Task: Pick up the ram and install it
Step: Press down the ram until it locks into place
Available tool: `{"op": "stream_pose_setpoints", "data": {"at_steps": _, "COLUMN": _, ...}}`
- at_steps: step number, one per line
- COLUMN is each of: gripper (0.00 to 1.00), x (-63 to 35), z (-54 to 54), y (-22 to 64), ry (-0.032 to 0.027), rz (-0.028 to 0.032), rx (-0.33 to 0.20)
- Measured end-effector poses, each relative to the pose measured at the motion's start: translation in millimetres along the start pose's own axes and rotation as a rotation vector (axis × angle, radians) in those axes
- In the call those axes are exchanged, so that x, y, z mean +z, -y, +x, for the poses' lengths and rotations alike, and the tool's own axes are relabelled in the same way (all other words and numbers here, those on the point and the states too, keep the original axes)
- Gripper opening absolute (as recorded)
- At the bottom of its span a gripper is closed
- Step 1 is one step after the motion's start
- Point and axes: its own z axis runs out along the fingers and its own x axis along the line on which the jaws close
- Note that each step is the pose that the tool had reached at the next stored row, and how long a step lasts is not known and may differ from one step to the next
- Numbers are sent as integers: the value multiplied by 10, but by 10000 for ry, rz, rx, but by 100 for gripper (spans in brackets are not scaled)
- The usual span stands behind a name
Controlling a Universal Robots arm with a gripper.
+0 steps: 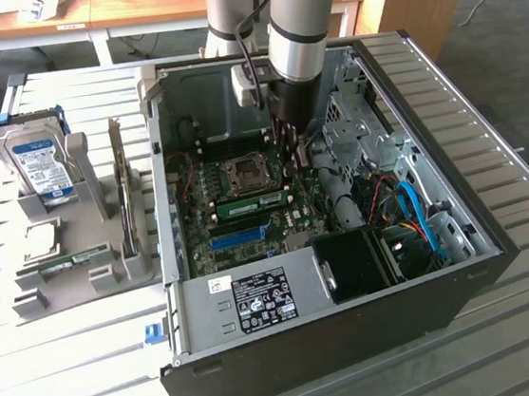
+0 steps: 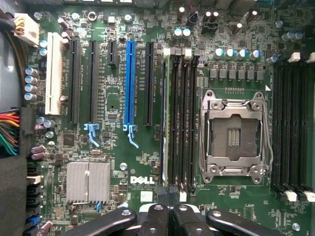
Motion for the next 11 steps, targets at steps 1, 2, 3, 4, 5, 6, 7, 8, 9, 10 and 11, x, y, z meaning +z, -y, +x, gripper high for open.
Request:
{"op": "stream_pose_setpoints", "data": {"at_steps": 1, "gripper": 11, "x": 12, "z": 0, "y": 0, "ry": 1, "rz": 1, "rx": 0}}
{"op": "stream_pose_setpoints", "data": {"at_steps": 2, "gripper": 11, "x": 17, "z": 0, "y": 0, "ry": -1, "rz": 0, "rx": 1}}
{"op": "stream_pose_setpoints", "data": {"at_steps": 3, "gripper": 11, "x": 17, "z": 1, "y": 0, "ry": -2, "rz": -1, "rx": 1}}
{"op": "stream_pose_setpoints", "data": {"at_steps": 4, "gripper": 11, "x": 17, "z": 1, "y": 0, "ry": -2, "rz": 0, "rx": 0}}
{"op": "stream_pose_setpoints", "data": {"at_steps": 5, "gripper": 11, "x": 17, "z": 1, "y": 0, "ry": -2, "rz": -1, "rx": 0}}
{"op": "stream_pose_setpoints", "data": {"at_steps": 6, "gripper": 11, "x": 18, "z": 1, "y": 0, "ry": -2, "rz": -1, "rx": 0}}
{"op": "stream_pose_setpoints", "data": {"at_steps": 7, "gripper": 11, "x": 18, "z": 0, "y": 0, "ry": -1, "rz": 0, "rx": 0}}
{"op": "stream_pose_setpoints", "data": {"at_steps": 8, "gripper": 11, "x": 18, "z": 1, "y": 0, "ry": 0, "rz": 0, "rx": 0}}
{"op": "stream_pose_setpoints", "data": {"at_steps": 9, "gripper": 11, "x": 20, "z": 3, "y": 0, "ry": 3, "rz": 1, "rx": 2}}
{"op": "stream_pose_setpoints", "data": {"at_steps": 10, "gripper": 11, "x": 20, "z": 6, "y": 0, "ry": 3, "rz": 2, "rx": 2}}
{"op": "stream_pose_setpoints", "data": {"at_steps": 11, "gripper": 11, "x": 19, "z": 10, "y": -1, "ry": 1, "rz": 0, "rx": 2}}
